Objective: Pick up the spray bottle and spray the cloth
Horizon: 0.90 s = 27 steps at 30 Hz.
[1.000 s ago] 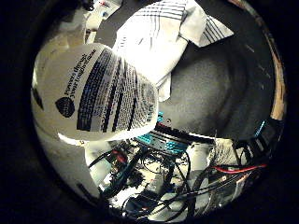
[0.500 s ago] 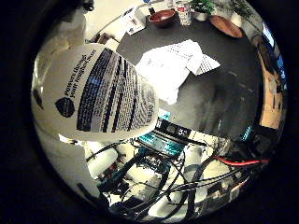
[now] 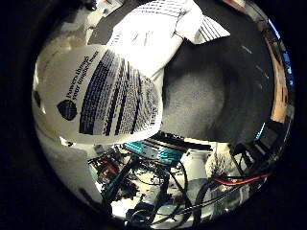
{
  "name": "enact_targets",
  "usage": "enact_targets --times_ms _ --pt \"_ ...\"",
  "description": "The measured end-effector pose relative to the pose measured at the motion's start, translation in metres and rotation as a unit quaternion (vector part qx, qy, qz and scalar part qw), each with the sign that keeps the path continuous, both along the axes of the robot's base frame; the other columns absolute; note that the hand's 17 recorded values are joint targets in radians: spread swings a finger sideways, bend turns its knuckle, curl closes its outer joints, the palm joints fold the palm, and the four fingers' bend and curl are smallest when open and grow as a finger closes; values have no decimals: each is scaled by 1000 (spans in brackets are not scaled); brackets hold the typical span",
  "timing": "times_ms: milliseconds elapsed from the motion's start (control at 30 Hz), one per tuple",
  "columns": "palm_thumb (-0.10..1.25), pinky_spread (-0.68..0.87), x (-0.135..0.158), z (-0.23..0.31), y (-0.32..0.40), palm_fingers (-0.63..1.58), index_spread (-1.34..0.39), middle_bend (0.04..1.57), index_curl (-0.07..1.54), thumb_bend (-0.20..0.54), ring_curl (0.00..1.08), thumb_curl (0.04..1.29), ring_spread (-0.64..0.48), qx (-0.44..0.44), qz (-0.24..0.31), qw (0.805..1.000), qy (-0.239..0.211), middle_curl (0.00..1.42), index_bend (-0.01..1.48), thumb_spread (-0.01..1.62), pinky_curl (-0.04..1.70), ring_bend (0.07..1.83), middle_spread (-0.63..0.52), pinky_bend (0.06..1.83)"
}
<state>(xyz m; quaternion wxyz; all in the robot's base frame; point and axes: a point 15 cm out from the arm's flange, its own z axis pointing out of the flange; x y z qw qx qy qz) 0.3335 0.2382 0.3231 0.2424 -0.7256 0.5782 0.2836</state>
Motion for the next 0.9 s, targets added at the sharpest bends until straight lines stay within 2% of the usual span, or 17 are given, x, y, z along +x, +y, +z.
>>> enact_targets --times_ms 167,300,433,567,733,900 --pt "1053 -321 -12 19 14 1237 -267 1305 629 -10 564 1085 -204 7 26 999 -29 657 1137 883 621 1427 -189 1283" --pt "1053 -321 -37 40 41 1237 -267 1305 630 -10 564 1084 -204 17 73 995 -61 657 1136 881 621 1427 -189 1283" --pt "1048 -321 -50 57 73 1239 -267 1304 630 -10 563 1086 -203 29 114 987 -107 657 1135 882 620 1428 -190 1282" --pt "1045 -321 -42 69 103 1238 -269 1305 630 -13 562 1079 -202 45 130 977 -161 657 1131 862 620 1430 -190 1282" --pt "1044 -322 -29 51 143 1236 -270 1306 632 -17 565 1079 -204 45 147 966 -207 657 1131 802 623 1432 -190 1287" --pt "1042 -320 -21 34 183 1233 -269 1315 638 -20 567 1085 -205 92 174 953 -229 661 1136 687 627 1434 -190 1284"
